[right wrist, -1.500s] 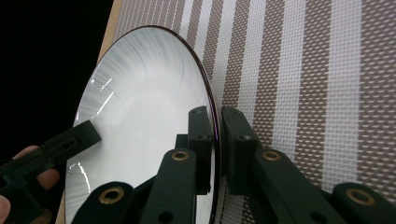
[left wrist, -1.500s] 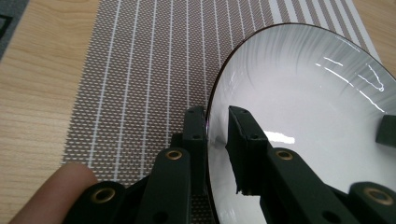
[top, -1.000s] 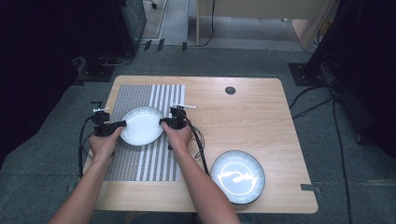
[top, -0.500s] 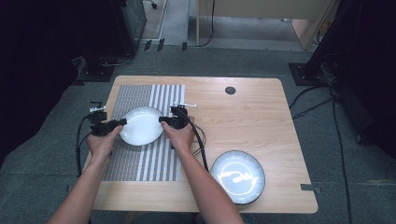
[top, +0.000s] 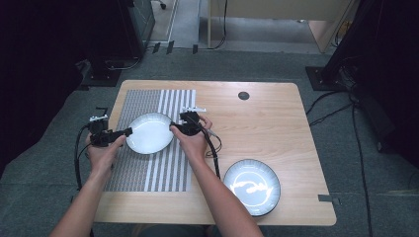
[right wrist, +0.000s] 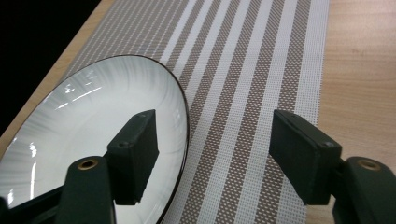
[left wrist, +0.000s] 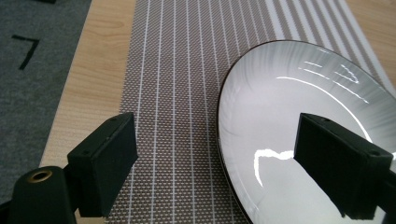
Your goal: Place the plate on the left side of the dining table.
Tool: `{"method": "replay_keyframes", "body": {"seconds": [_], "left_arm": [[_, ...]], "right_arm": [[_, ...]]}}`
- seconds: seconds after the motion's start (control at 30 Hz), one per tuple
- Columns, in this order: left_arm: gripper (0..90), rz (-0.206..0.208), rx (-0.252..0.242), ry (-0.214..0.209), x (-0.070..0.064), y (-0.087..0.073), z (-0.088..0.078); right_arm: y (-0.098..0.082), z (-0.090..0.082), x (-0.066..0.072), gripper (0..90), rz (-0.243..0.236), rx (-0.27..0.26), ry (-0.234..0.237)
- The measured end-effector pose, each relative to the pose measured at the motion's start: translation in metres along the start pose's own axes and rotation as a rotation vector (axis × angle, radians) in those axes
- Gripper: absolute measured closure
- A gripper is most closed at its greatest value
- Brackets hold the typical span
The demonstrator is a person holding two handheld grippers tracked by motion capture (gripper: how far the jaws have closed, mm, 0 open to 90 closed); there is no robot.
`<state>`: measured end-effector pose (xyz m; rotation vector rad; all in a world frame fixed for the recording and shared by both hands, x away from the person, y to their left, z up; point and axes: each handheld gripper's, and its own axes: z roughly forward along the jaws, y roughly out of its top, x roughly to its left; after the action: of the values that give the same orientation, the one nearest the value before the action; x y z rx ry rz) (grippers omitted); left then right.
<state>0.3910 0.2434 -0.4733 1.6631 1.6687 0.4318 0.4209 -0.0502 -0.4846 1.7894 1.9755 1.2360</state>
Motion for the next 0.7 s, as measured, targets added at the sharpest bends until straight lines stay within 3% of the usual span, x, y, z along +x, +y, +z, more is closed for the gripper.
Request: {"method": "replay_keyframes", "body": {"seconds": [0.1, 0.2, 0.43, 0.5, 0.6, 0.7], "left_arm": [[10.1, 0.016, -0.019, -0.014, 0.002, -0.003, -0.008], [9.8, 0.046, -0.026, -0.005, 0.001, -0.006, -0.012], [9.8, 0.055, -0.061, -0.033, -0.001, -0.010, -0.026], [9.8, 0.060, -0.067, -0.041, -0.001, -0.011, -0.028], [9.8, 0.074, -0.087, -0.064, -0.003, -0.015, -0.034], [9.8, 0.076, -0.094, -0.061, -0.003, -0.016, -0.037]], "right_arm": [[0.001, -0.010, 0.002, 32.6, -0.029, -0.014, 0.025], [0.001, -0.016, 0.004, 34.1, -0.047, -0.013, 0.004], [0.001, -0.031, 0.004, 28.6, -0.107, -0.030, 0.006], [0.000, -0.036, 0.005, 27.6, -0.137, -0.051, -0.035], [0.000, -0.043, 0.006, 26.1, -0.153, -0.052, -0.023], [0.001, -0.048, 0.005, 25.7, -0.163, -0.054, -0.016]]}}
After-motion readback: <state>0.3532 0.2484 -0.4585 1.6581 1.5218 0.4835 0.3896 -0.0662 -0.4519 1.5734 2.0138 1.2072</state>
